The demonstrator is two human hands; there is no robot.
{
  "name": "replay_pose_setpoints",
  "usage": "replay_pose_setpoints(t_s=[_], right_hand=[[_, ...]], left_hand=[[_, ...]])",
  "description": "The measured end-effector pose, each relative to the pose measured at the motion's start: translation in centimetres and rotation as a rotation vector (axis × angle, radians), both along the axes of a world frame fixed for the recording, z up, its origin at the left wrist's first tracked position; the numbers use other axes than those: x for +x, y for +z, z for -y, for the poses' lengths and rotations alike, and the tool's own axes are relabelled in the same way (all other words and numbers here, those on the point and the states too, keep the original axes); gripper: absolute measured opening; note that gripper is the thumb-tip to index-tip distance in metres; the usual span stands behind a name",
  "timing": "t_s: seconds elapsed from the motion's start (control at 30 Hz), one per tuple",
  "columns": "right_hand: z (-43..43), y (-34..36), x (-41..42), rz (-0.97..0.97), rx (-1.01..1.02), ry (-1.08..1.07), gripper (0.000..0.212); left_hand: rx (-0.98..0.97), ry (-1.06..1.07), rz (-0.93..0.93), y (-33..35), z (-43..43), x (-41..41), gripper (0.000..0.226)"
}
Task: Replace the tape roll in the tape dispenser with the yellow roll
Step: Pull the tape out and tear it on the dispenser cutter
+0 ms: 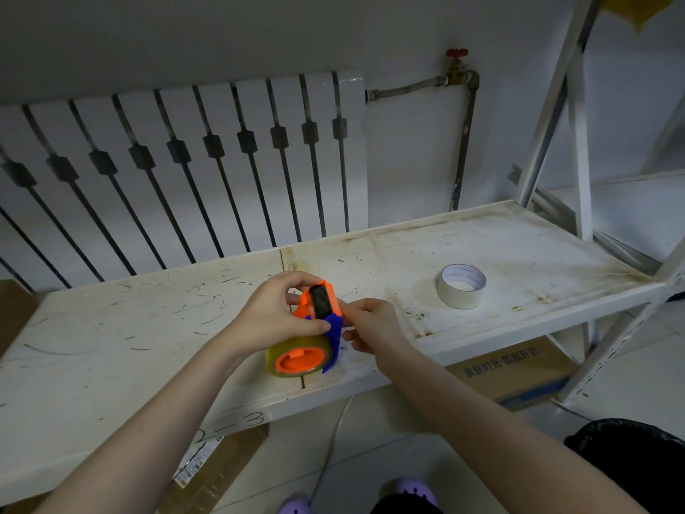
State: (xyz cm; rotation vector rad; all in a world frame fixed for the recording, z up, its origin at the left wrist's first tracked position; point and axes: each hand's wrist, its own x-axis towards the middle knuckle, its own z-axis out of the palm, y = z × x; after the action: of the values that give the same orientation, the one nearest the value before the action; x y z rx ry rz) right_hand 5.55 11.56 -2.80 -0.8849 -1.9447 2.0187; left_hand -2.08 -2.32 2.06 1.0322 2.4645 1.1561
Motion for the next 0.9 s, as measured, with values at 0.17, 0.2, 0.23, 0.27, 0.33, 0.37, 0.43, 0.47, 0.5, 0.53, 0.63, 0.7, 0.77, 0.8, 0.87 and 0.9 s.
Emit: replay_pose_setpoints(t_s=[0.17, 0.2, 0.23, 0.27, 0.33, 0.37, 0.43, 0.47, 0.5, 0.53, 0.63, 0.7, 0.77, 0.8, 0.87, 0.9], right_hand=[[0.2, -1.3, 0.2, 0.053, -0.098, 0.026, 0.018], [0.4, -1.8, 0.3, 0.027, -0.059, 0.002, 0.018], [0.5, -2.2, 0.6, -0.027, 0.035, -0.033, 0.019], [0.8, -2.3, 1.0, -0.105, 0.152, -0.056, 0.023], [1.6, -2.2, 2.1, -0.281, 0.299, 0.045, 0.033], [2.1, -2.1, 2.6, -0.344, 0.309, 0.157, 0.039], [3.1, -2.4, 2.9, -0.404, 0.248, 0.328, 0.048], [3.4, -2.9, 2.7, -0.406, 0.218, 0.357, 0.051], [3.6, -3.3, 2.6, -0.381, 0.215, 0.363, 0.054], [3.7, -3.7, 2.6, -0.353, 0.215, 0.370, 0.056], [3.8, -4.1, 2.8, -0.272, 0.180, 0.376, 0.060], [3.7, -4.0, 3.0, -0.252, 0.189, 0.354, 0.065], [3.8, -3.7, 2.8, -0.294, 0.268, 0.376, 0.065], [3.9, -3.6, 2.7, -0.311, 0.292, 0.395, 0.065], [3.5, -4.0, 2.6, -0.269, 0.291, 0.392, 0.069], [3.2, -4.3, 2.7, -0.231, 0.275, 0.378, 0.069]], left_hand=[[0.057, -0.017, 0.059, -0.1, 0.9, -0.3, 0.057], [0.062, -0.015, 0.061, -0.1, 1.1, -0.4, 0.057], [0.066, -0.012, 0.060, -0.2, 1.2, -0.4, 0.057], [0.072, -0.008, 0.062, -0.2, 1.4, -0.6, 0.057], [0.092, -0.003, 0.076, -0.2, 1.7, -0.7, 0.059], [0.107, -0.004, 0.082, -0.2, 1.9, -0.9, 0.062], [0.142, -0.014, 0.082, -0.3, 2.1, -0.8, 0.063], [0.152, -0.012, 0.084, -0.2, 2.1, -0.7, 0.061], [0.159, -0.009, 0.089, -0.2, 2.1, -0.7, 0.059], [0.165, -0.005, 0.095, -0.3, 2.1, -0.7, 0.057], [0.179, 0.014, 0.117, -0.4, 2.4, -0.8, 0.054], [0.175, 0.030, 0.123, -0.3, 2.4, -0.8, 0.052], [0.167, 0.034, 0.114, -0.2, 2.2, -0.8, 0.049], [0.167, 0.037, 0.118, -0.2, 2.0, -0.8, 0.048], [0.166, 0.057, 0.142, -0.2, 1.9, -0.9, 0.051], [0.156, 0.081, 0.150, -0.2, 1.8, -0.9, 0.054]])
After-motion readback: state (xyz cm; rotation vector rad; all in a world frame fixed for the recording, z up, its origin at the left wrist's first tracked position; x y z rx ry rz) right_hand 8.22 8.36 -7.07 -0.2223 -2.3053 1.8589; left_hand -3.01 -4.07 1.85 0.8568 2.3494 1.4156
